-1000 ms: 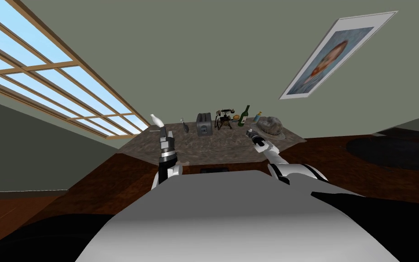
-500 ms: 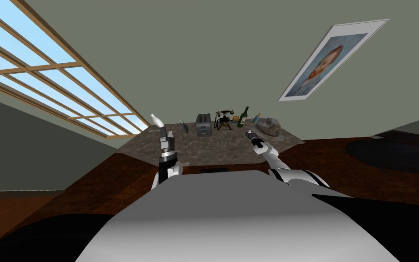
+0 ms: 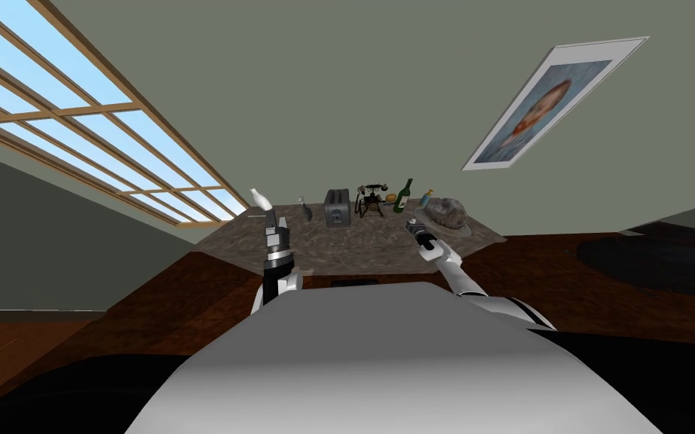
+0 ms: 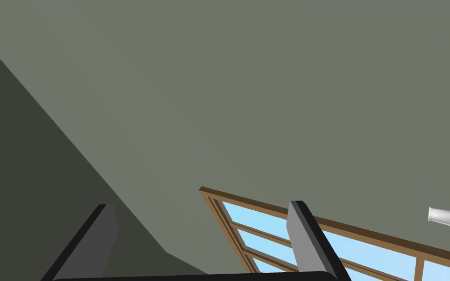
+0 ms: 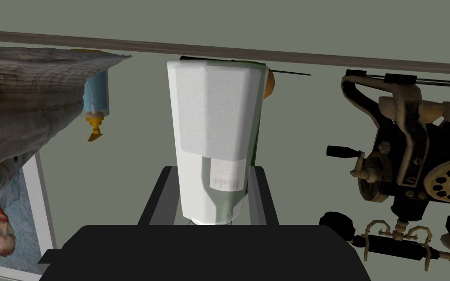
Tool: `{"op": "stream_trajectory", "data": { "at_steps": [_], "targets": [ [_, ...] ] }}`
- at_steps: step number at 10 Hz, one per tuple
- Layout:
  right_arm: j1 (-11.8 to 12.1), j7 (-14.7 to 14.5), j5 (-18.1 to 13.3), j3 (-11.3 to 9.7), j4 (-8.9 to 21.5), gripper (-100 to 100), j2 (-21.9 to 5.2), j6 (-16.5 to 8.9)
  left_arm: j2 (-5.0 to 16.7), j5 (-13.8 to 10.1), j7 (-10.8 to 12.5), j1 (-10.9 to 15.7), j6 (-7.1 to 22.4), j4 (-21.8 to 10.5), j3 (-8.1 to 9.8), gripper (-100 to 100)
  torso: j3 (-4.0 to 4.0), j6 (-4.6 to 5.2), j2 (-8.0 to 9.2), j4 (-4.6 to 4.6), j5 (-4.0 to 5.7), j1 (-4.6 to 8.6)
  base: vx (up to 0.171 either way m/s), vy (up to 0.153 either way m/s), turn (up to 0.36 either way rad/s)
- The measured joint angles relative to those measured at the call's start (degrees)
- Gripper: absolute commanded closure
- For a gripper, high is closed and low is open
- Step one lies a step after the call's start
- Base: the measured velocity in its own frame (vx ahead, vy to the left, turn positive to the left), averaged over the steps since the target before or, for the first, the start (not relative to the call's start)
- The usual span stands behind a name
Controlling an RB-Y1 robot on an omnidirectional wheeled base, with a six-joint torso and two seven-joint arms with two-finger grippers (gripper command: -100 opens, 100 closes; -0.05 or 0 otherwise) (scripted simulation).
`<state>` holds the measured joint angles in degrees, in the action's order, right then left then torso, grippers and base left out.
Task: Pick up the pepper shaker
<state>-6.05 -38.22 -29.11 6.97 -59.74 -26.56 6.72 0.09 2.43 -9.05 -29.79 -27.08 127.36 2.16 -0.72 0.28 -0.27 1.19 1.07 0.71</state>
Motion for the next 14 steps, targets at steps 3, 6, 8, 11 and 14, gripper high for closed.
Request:
{"op": "stream_trajectory", "data": {
  "at_steps": [3, 6, 8, 11, 14],
  "targets": [
    [3.48, 1.76, -2.36, 0.32, -5.73, 100, 1.33, -2.24, 0.00, 0.00, 0.00, 0.00, 0.00, 0.00, 0.00, 0, -0.01, 0.03, -0.01, 0.01, 0.02, 0.01, 0.012, -0.030, 0.009],
    [6.02, 3.09, -4.16, 0.43, -9.93, 100, 2.43, -4.15, 0.00, 0.00, 0.00, 0.00, 0.00, 0.00, 0.00, 0, -0.01, 0.05, 0.01, 0.02, 0.03, 0.00, 0.010, -0.026, 0.016],
    [7.52, 3.69, -5.56, 0.91, -12.20, 100, 3.55, -5.03, 0.00, 0.00, 0.00, 0.00, 0.00, 0.00, 0.00, 0, -0.02, 0.06, 0.01, 0.05, 0.06, 0.03, 0.014, -0.039, 0.026],
    [10.40, 5.22, -7.19, 0.69, -16.75, 100, 4.36, -7.37, 0.00, 0.00, 0.00, 0.00, 0.00, 0.00, 0.00, 0, -0.01, 0.06, 0.02, 0.03, 0.04, -0.02, 0.013, -0.025, 0.016],
    [11.91, 6.19, -7.81, 0.60, -20.78, 100, 4.48, -8.61, -0.01, 0.00, 0.00, 0.00, 0.00, 0.00, 0.00, 0, 0.04, 0.01, 0.06, -0.03, -0.03, -0.12, 0.001, -0.008, -0.005]
  ]
}}
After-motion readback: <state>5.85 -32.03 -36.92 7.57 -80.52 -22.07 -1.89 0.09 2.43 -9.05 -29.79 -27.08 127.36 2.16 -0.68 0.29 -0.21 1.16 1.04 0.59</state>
